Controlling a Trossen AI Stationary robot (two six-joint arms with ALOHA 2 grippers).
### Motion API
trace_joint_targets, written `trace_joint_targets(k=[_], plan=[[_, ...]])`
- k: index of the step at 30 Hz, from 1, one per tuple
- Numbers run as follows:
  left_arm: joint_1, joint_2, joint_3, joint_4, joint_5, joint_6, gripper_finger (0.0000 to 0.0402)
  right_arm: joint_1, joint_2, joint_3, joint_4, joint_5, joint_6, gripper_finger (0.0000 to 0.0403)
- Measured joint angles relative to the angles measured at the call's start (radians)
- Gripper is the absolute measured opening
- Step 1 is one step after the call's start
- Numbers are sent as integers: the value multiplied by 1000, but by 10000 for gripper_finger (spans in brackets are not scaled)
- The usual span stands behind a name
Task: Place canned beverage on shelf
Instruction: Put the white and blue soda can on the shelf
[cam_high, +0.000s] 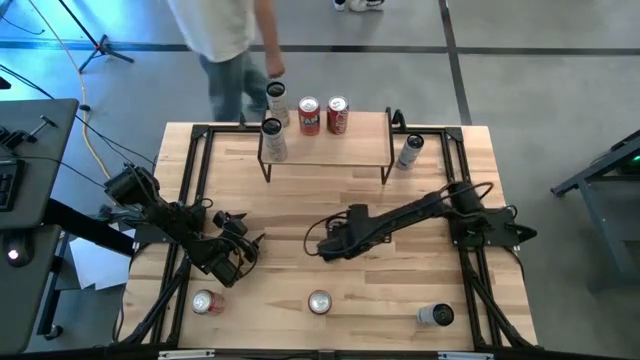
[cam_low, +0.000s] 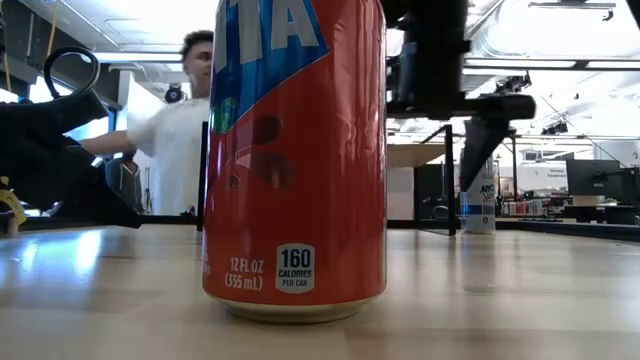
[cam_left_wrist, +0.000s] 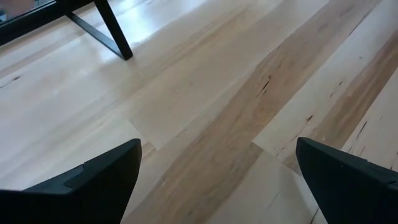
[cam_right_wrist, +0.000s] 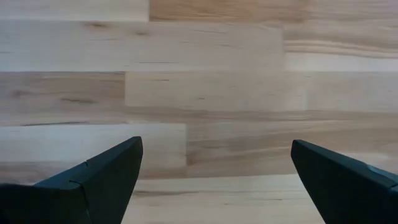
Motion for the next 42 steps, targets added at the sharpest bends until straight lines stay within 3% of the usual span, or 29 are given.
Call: trace_joint_targets(k=[13, 23, 29, 42], plan=[[0, 0, 5, 0, -7, -6, 400, -157, -493, -362, 69, -146, -148, 398], [0, 0, 35, 9, -3, 52, 400, -392, -828, -397, -45, -168, -346, 398], [0, 0, 35, 19, -1, 61, 400, -570, -875, -397, -63, -145, -451, 398], [0, 0, 35, 20, 1, 63, 400, -916, -757, -397, 99, -238, -794, 398]])
